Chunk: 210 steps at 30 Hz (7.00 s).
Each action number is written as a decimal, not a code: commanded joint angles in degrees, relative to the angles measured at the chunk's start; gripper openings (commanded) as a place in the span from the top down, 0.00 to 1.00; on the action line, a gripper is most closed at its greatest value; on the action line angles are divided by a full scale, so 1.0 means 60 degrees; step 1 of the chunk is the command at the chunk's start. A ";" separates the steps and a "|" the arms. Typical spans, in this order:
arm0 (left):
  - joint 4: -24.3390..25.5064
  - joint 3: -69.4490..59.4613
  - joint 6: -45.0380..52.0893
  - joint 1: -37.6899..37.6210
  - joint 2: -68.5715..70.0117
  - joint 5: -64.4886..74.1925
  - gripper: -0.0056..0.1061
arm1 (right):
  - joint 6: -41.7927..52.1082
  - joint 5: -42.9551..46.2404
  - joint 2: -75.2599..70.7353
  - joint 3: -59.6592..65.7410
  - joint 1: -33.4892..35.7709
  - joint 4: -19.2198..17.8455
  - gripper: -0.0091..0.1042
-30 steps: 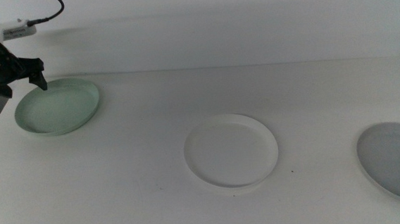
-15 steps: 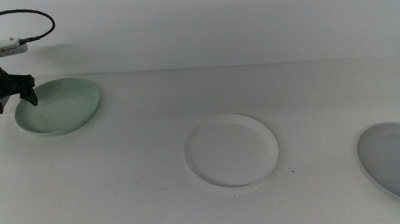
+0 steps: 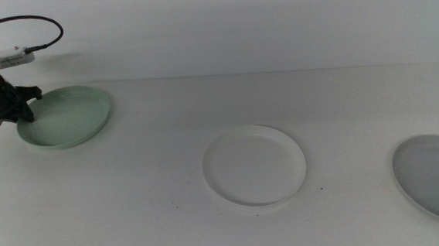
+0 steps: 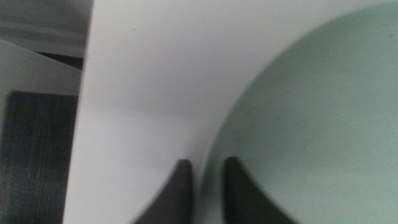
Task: Stack the three bowls on top of each other.
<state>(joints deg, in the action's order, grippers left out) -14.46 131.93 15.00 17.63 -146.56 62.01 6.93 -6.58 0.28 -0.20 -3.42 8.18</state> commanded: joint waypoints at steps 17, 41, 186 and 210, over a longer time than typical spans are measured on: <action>-0.1101 -0.1863 -0.0411 -0.1427 0.3091 0.0916 0.97 | 0.0101 0.0072 -0.0046 0.0033 -0.0049 -0.0020 0.10; -0.0083 -0.3421 -0.2805 -0.6370 0.4119 0.0685 0.97 | 0.0101 0.0072 -0.0046 0.0033 -0.0049 -0.0020 0.10; -0.1667 -1.0659 0.0451 -0.5966 1.6003 -0.1236 0.11 | -0.1388 -0.8156 1.2287 -1.0299 -0.2805 0.0090 0.10; -0.1667 -1.0659 0.0451 -0.5966 1.6003 -0.1236 0.11 | -0.0934 -0.9153 1.8939 -1.3201 -0.3454 -0.0660 0.17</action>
<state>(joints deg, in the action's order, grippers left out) -24.38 67.96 18.10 -18.26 -50.78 55.10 0.88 -61.57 113.46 -78.85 -23.78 5.14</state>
